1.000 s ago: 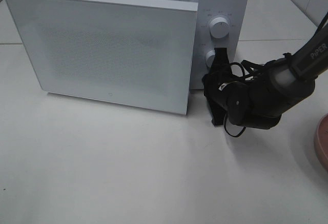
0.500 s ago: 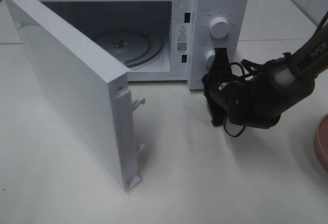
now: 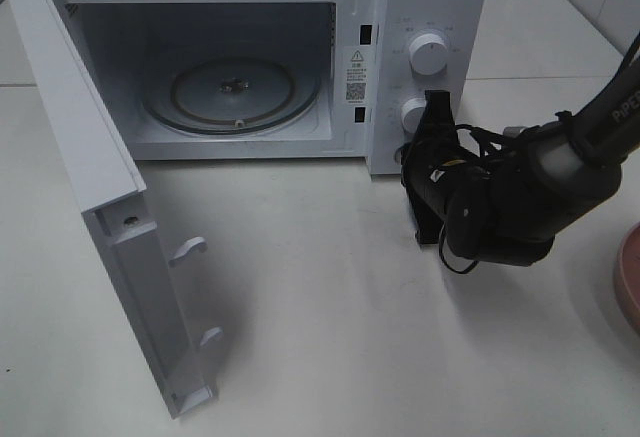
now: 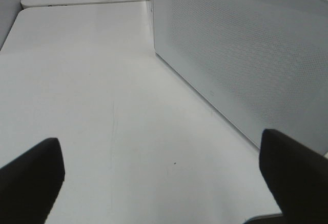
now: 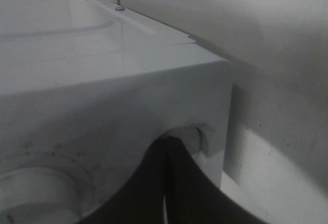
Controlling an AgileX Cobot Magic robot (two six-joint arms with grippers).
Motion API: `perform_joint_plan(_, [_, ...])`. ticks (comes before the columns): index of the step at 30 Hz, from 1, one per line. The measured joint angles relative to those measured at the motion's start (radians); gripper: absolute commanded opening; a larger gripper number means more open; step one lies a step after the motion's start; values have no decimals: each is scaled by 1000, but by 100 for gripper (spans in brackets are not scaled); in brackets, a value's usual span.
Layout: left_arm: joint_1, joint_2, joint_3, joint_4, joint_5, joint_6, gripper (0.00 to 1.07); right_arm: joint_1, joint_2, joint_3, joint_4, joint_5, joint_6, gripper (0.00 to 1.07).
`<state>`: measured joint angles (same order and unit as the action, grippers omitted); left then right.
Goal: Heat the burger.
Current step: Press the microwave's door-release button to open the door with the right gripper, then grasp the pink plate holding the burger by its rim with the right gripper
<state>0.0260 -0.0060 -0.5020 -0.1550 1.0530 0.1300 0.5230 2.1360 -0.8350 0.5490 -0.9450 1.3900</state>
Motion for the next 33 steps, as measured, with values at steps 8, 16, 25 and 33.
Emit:
perform_joint_plan(8, [0, 0, 0, 0, 0, 0, 98, 42, -24, 50, 8, -48, 0, 0])
perform_joint_plan(16, [0, 0, 0, 0, 0, 0, 98, 47, -93, 105, 9, 14, -10, 0])
perform_joint_plan(25, [0, 0, 0, 0, 0, 0, 98, 47, -211, 186, -42, 165, -92, 0])
perform_joint_plan(33, [0, 0, 0, 0, 0, 0, 98, 47, -338, 191, -162, 459, -371, 1])
